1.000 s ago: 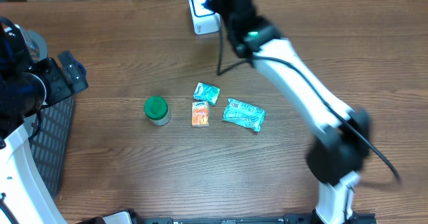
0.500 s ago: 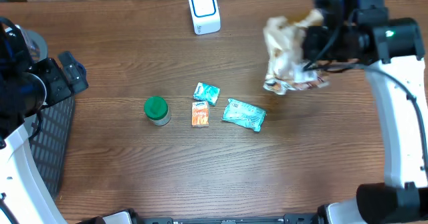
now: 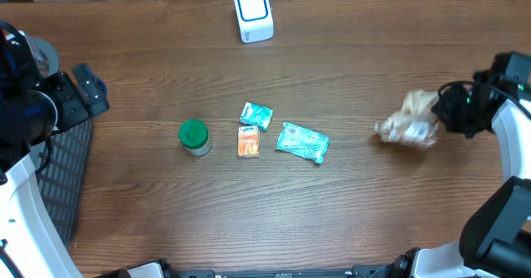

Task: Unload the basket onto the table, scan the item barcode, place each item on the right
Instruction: 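Move the pouch right and set it on the table, then reach the right gripper toward the green wet-wipes packet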

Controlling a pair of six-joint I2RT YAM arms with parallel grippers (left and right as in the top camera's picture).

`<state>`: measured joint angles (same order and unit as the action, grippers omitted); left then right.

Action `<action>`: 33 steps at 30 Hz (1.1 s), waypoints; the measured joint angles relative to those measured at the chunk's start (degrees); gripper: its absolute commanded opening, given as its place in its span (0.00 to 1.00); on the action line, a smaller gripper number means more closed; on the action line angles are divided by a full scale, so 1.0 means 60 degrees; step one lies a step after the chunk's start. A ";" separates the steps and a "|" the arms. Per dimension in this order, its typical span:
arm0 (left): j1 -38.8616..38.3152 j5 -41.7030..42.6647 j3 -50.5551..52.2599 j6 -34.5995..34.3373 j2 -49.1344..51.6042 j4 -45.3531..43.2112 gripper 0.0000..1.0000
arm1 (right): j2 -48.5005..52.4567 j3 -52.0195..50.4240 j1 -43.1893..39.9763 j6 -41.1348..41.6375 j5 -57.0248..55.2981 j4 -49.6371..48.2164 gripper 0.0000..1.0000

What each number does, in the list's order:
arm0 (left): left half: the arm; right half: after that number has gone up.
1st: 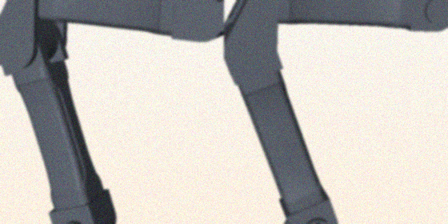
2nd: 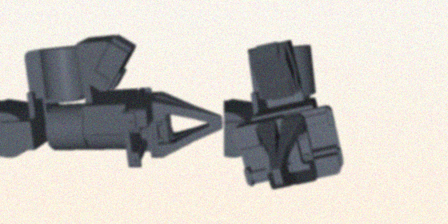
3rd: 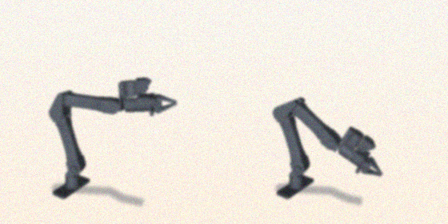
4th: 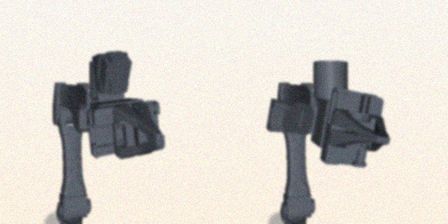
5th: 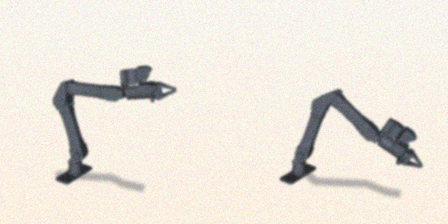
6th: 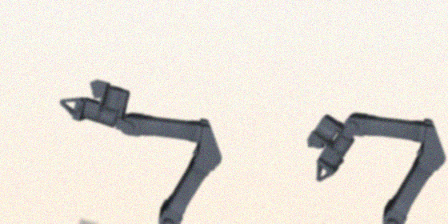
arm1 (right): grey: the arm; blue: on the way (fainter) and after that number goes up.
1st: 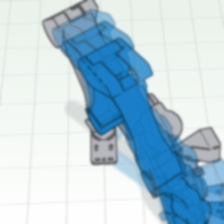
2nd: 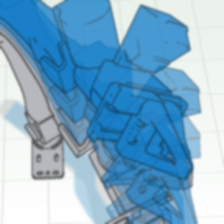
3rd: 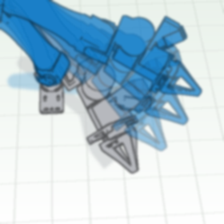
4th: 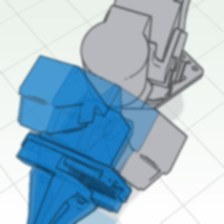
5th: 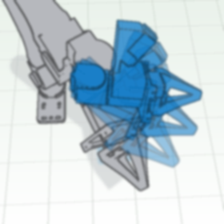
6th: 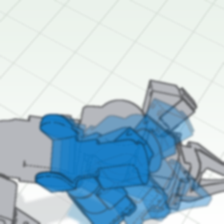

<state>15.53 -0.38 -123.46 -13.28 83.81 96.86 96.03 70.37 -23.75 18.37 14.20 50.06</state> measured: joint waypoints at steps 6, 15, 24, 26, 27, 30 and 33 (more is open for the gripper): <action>0.0000 0.0000 0.0000 0.0000 0.0000 0.0000 1.00 | 0.0000 -0.0197 -0.0342 0.0164 0.0182 0.0291 0.69; 0.0000 0.0004 0.0000 0.0000 0.0000 0.0000 1.00 | -0.0273 0.1009 -0.0062 -0.0776 0.1993 0.2120 0.70; 0.0000 0.0000 0.0000 0.0000 0.0000 0.0000 1.00 | -0.1326 0.1264 0.1832 -0.1464 0.2820 0.3187 0.74; 0.0000 0.0000 0.0000 0.0000 0.0000 -0.0004 1.00 | -0.1322 0.1257 0.2175 -0.1512 0.2783 0.3126 0.75; 0.0000 0.0000 0.0000 0.0000 0.0000 -0.0004 1.00 | -0.1326 0.1242 0.2393 -0.1519 0.2732 0.3067 0.75; 0.0000 0.0000 0.0000 0.0000 0.0000 0.0000 1.00 | -0.1326 0.1038 0.2936 -0.1555 0.2608 0.3016 0.75; 0.0000 0.0000 0.0000 0.0000 0.0000 0.0000 0.99 | -0.1322 0.0601 0.3308 -0.1548 0.2568 0.2754 0.75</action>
<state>15.53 -0.38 -123.46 -13.28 83.81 96.86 88.09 73.97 -3.90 9.08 29.61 66.59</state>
